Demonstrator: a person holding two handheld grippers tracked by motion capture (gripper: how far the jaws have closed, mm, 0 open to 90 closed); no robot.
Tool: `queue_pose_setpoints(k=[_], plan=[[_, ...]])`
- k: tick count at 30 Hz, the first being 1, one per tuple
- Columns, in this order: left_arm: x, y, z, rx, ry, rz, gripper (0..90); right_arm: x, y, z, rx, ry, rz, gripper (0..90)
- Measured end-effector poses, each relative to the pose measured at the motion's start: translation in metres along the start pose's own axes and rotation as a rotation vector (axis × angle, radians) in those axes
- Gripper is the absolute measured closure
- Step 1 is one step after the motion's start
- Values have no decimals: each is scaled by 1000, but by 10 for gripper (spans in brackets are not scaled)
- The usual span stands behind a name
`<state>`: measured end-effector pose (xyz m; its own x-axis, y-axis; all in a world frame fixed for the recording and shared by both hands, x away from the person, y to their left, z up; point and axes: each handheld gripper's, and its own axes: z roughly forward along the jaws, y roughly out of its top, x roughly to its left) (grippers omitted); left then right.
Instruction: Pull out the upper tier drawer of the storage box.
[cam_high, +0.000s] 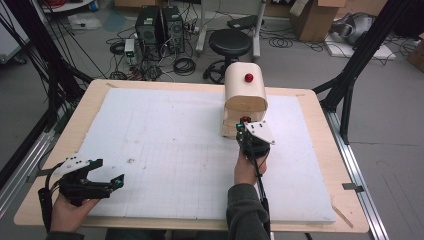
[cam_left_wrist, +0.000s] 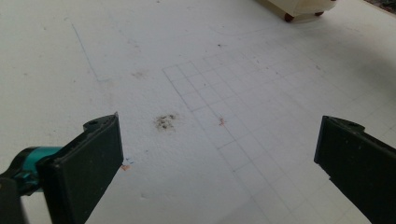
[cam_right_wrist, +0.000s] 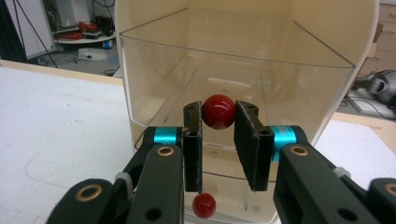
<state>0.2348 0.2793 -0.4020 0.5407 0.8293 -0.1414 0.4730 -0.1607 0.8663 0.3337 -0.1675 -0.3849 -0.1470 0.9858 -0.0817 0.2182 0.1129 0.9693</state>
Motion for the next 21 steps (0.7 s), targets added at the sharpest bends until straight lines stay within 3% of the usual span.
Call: queue_pose_setpoints(k=[21], plan=[[0,0,0,2,1,1,18,-1,2,-8,13,10,-2,734]])
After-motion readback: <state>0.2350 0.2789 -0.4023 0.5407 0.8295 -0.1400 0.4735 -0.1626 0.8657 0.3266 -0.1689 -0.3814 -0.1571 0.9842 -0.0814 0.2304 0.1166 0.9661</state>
